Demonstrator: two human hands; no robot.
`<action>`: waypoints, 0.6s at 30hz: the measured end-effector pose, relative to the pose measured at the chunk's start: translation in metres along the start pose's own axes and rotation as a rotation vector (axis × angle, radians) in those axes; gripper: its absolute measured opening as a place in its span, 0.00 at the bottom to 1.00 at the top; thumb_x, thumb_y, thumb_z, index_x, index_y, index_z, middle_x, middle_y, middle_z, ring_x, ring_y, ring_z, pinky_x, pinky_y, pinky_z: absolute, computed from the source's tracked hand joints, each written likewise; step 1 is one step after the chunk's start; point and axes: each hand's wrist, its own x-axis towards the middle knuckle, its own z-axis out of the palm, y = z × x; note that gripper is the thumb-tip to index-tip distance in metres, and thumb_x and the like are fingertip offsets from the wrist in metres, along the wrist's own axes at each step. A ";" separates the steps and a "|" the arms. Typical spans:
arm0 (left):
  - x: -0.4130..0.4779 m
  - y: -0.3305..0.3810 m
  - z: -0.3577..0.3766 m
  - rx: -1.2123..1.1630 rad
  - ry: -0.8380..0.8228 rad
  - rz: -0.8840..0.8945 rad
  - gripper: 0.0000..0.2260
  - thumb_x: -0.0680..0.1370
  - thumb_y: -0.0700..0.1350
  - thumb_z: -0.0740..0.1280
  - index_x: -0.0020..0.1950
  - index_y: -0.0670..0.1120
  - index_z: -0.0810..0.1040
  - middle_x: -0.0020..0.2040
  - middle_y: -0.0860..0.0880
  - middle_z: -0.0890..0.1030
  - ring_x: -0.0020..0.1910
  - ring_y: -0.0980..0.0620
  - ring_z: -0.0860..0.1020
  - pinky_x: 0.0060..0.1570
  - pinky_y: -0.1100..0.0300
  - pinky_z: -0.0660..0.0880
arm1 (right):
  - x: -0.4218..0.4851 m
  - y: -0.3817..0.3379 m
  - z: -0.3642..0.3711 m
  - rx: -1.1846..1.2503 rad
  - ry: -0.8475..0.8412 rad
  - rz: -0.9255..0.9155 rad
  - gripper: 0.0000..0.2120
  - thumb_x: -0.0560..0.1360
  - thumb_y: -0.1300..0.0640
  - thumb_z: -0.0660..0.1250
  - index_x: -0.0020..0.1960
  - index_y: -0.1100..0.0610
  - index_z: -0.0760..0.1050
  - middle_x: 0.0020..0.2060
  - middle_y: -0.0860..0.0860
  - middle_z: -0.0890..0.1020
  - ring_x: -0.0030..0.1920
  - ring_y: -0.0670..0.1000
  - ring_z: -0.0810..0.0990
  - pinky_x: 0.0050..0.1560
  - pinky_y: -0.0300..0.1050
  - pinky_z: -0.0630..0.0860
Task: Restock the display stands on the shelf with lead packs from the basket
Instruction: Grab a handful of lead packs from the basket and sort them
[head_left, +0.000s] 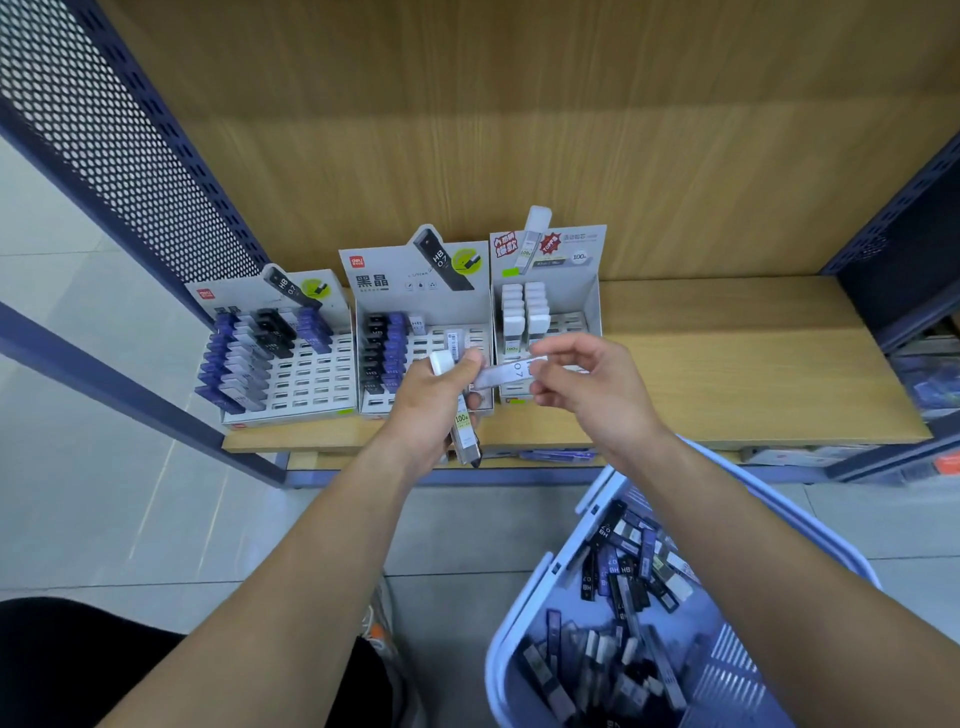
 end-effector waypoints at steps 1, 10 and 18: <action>0.002 -0.002 -0.002 0.007 0.005 -0.013 0.10 0.82 0.50 0.68 0.46 0.45 0.80 0.39 0.44 0.77 0.29 0.50 0.71 0.37 0.53 0.70 | 0.002 0.001 -0.001 -0.004 0.015 -0.004 0.07 0.75 0.67 0.72 0.51 0.60 0.81 0.42 0.54 0.80 0.35 0.53 0.82 0.46 0.50 0.83; -0.011 0.002 -0.053 0.316 0.019 0.068 0.19 0.83 0.50 0.65 0.40 0.38 0.77 0.29 0.47 0.74 0.31 0.47 0.71 0.39 0.52 0.73 | 0.021 -0.002 0.017 -0.128 -0.005 -0.121 0.04 0.73 0.64 0.75 0.47 0.59 0.82 0.40 0.58 0.84 0.35 0.51 0.81 0.42 0.44 0.82; -0.028 0.017 -0.123 0.483 0.102 0.068 0.17 0.83 0.50 0.64 0.38 0.42 0.72 0.32 0.45 0.73 0.29 0.51 0.72 0.37 0.57 0.74 | 0.081 0.004 0.073 -0.528 -0.113 -0.313 0.05 0.75 0.59 0.73 0.44 0.50 0.79 0.40 0.47 0.83 0.38 0.44 0.81 0.42 0.34 0.76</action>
